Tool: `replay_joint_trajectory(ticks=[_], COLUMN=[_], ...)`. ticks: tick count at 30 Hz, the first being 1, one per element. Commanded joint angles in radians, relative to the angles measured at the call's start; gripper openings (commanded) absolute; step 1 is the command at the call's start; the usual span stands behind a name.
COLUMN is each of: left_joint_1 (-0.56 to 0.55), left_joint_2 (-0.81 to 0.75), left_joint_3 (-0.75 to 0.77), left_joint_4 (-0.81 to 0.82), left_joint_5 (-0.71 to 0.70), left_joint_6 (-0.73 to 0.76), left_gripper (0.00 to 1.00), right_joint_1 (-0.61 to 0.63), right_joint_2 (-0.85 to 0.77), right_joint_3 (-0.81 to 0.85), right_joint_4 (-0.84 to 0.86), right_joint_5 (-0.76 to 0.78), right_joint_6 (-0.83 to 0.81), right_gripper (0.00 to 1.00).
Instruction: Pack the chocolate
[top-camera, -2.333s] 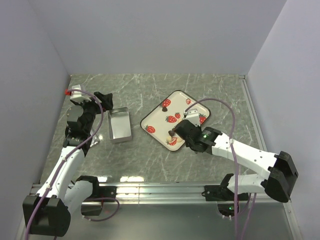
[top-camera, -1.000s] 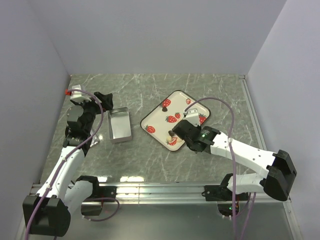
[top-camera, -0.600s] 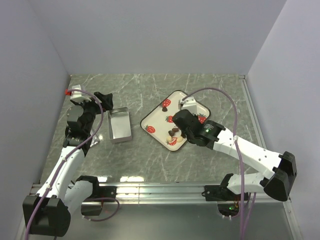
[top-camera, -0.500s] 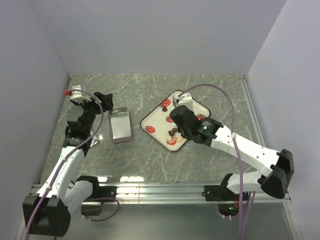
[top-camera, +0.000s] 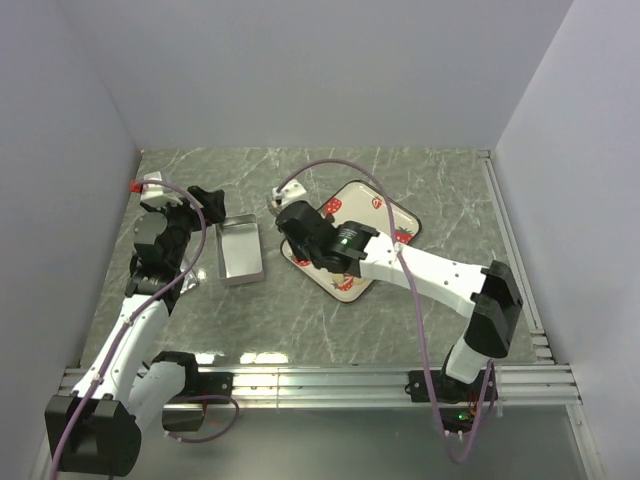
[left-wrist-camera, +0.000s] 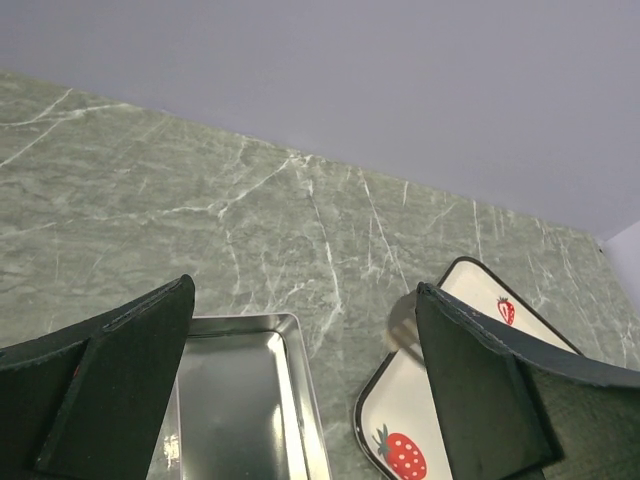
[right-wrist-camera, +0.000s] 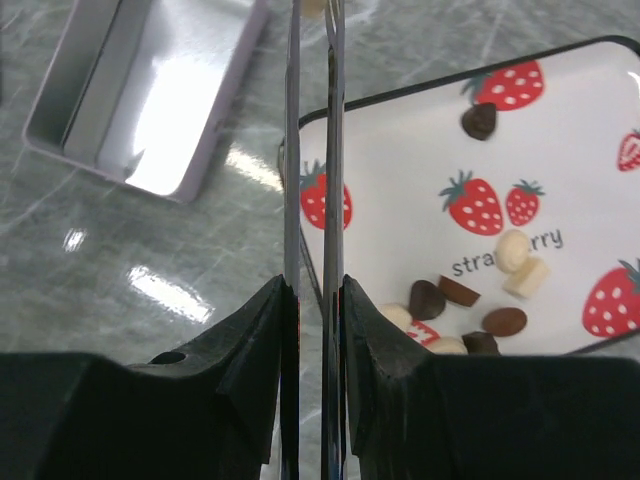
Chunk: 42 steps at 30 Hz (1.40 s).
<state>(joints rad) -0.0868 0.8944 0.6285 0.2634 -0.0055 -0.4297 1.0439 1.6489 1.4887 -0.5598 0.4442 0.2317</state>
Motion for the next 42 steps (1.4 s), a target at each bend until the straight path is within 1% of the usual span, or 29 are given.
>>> replay_joint_trajectory(ticks=[1, 6, 10, 14, 17, 18, 22, 30, 37, 42], left_joint_1=[-0.005, -0.005, -0.007, -0.005, -0.007, -0.007, -0.005, -0.007, -0.007, -0.007], left_joint_2=[-0.006, -0.008, -0.006, -0.003, -0.003, -0.002, -0.005, -0.008, -0.006, -0.008], left_joint_3=[0.008, 0.007, 0.007, 0.008, 0.008, 0.008, 0.008, 0.005, 0.007, 0.007], left_joint_4=[0.016, 0.019, 0.017, 0.017, 0.019, 0.019, 0.017, 0.014, 0.013, 0.008], left_joint_5=[-0.022, -0.021, -0.022, -0.016, -0.014, -0.016, -0.019, -0.025, -0.027, -0.033], left_joint_6=[0.008, 0.008, 0.009, 0.009, 0.009, 0.009, 0.011, 0.009, 0.011, 0.009], left_gripper=[0.99, 0.99, 0.99, 0.99, 0.99, 0.99, 0.99, 0.99, 0.99, 0.99], right_joint_1=[0.028, 0.059, 0.071, 0.074, 0.084, 0.085, 0.09, 0.091, 0.088, 0.058], right_joint_2=[0.018, 0.034, 0.057, 0.078, 0.097, 0.103, 0.126, 0.135, 0.106, 0.037], right_joint_3=[0.077, 0.088, 0.097, 0.116, 0.13, 0.142, 0.162, 0.173, 0.13, 0.035], right_joint_4=[0.049, 0.066, 0.061, 0.058, 0.058, 0.054, 0.049, 0.044, 0.038, 0.06], right_joint_5=[-0.045, -0.113, -0.134, -0.14, -0.153, -0.153, -0.154, -0.156, -0.099, -0.073], right_joint_6=[-0.046, -0.064, -0.066, -0.068, -0.071, -0.072, -0.075, -0.075, -0.065, -0.043], right_gripper=[0.22, 0.22, 0.23, 0.26, 0.31, 0.34, 0.38, 0.41, 0.4, 0.4])
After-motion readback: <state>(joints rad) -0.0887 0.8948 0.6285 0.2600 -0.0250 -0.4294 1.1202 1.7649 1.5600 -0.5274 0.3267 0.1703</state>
